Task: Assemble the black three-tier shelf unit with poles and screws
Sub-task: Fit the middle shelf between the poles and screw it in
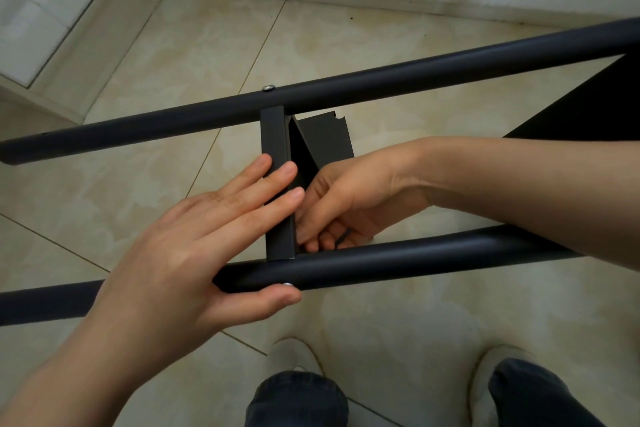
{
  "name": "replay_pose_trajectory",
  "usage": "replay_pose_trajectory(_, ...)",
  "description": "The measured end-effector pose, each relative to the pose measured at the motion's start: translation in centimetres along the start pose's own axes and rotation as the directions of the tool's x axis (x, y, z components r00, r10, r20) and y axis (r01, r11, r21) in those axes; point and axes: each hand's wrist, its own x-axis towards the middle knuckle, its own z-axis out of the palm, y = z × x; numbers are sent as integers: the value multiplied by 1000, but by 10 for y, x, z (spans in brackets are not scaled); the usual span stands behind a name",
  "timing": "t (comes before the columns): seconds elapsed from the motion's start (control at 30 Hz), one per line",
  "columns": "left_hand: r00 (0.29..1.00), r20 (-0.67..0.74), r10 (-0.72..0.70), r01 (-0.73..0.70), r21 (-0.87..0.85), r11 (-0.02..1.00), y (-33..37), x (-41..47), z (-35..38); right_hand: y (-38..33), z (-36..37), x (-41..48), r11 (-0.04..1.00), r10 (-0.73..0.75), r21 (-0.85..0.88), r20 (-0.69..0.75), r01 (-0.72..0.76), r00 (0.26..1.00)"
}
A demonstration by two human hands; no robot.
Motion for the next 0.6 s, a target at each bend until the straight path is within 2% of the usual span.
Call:
replay_pose_trajectory(0.17,1000,-8,9,-9,-5,1000,-2,-1,1,1,-3,0,1000,-3,-30,-47,1,999)
replay_pose_trajectory(0.27,1000,-13,11,-11,-7,1000,-2,-1,2,2,-3,-1,999,-34,16,-12,34,999)
replay_pose_trajectory(0.43,1000,-10,10,-11,-6,1000,-3,-1,2,2,-2,0,998,-5,-69,-39,2,999)
replay_pose_trajectory(0.6,1000,-11,7,-7,1,1000,-2,-1,1,2,-1,-1,999,-25,-30,-5,25,1000)
